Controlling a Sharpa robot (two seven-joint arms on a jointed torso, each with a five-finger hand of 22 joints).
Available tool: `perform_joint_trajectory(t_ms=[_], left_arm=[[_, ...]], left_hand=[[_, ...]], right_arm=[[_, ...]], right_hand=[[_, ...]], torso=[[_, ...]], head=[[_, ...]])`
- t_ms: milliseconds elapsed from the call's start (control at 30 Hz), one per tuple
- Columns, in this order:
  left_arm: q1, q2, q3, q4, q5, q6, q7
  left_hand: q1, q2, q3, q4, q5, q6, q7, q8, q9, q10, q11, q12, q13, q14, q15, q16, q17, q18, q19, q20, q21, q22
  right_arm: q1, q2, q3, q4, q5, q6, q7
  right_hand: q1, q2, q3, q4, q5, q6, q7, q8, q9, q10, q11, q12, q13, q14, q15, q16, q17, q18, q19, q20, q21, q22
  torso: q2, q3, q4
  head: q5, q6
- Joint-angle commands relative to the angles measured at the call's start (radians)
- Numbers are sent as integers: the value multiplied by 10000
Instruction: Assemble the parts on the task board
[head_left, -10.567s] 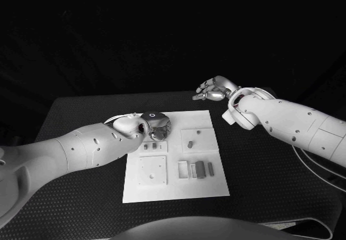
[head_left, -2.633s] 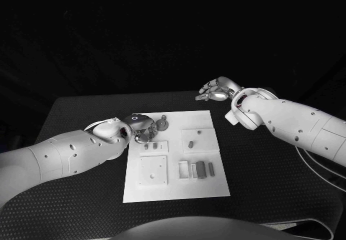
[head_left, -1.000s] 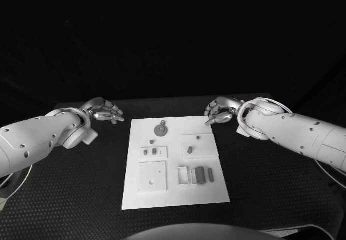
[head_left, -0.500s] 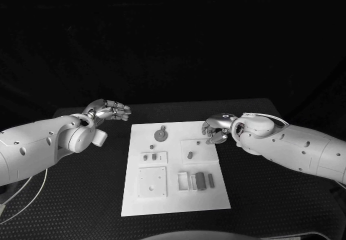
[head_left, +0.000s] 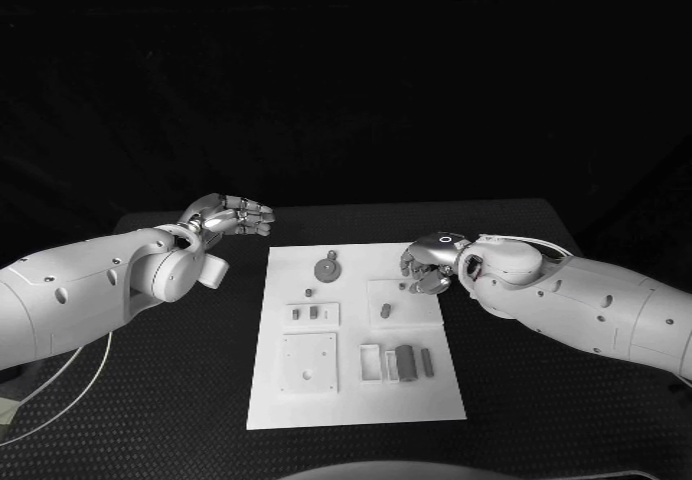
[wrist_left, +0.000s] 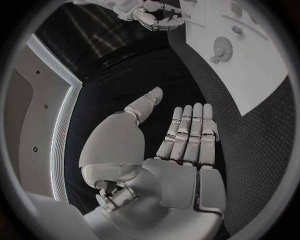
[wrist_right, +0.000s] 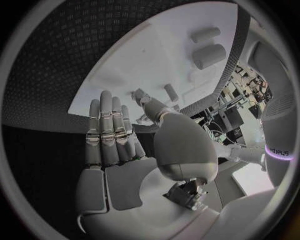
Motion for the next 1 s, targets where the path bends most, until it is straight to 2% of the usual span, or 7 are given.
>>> perform_joint_trajectory(t_ms=[33, 300, 400, 733, 1000], left_arm=[[12, 47, 6, 60, 145, -32, 265], [13, 47, 6, 89, 145, -2, 235], [13, 41, 6, 102, 145, -12, 231], [13, 64, 6, 114, 145, 44, 215], [13, 76, 6, 114, 145, 43, 219]], left_hand=[[-43, 45, -76, -1, 24, -5, 67, 32, -18, 55, -1, 60, -12, 42, 34, -55, 15, 34, 19, 57, 32, -19], [-44, 53, -83, 6, 23, -8, 117, 35, -29, 91, 50, 57, -39, 59, 62, -79, 30, 58, 23, 79, 30, -74], [-45, 50, -87, 7, 19, -10, 125, 36, -33, 97, 65, 52, -49, 74, 76, -81, 37, 67, 25, 90, 31, -91], [-43, 47, -94, 13, 15, -6, 129, 45, -41, 111, 114, 38, -82, 136, 110, -79, 67, 103, 35, 121, 35, -143], [-12, 37, -87, -7, 19, -19, 131, 41, -48, 108, 122, 30, -97, 149, 116, -85, 76, 120, 36, 130, 36, -163]], right_arm=[[-18, 73, -3, -73, -248, -163, -43], [-99, 276, -27, -223, -232, 4, 24], [-119, 312, -47, -270, -221, 22, 31], [-183, 502, -92, -612, -203, 114, 35], [-260, 621, -157, -690, -178, 310, 92]], right_hand=[[-60, 51, 49, -2, 20, 102, 8, 69, -18, 127, -5, -69, -15, 140, -19, 65, 47, 133, 146, -2, 32, -6], [-96, 118, 54, 0, 20, 172, -19, 96, -30, 273, -43, -120, -37, 242, -60, 51, 141, 133, 266, -30, 27, -3], [-102, 152, 58, 1, 20, 193, -27, 105, -33, 309, -53, -135, -42, 264, -70, 45, 166, 133, 294, -38, 25, -1], [-151, 492, 110, -1, 20, 258, -54, 124, -55, 427, -81, -217, -70, 326, -95, 2, 270, 133, 368, -62, -6, 7], [-143, 543, 123, -7, 21, 256, -54, 121, -60, 432, -81, -231, -75, 325, -95, -8, 281, 133, 367, -64, -15, 7]], torso=[[-1, -4, 4], [-1, 10, 6], [-4, 1, -1], [-4, 0, 7], [-3, -3, 4]], head=[[-2, -32], [18, -77], [18, -100], [13, -142], [38, -172]])
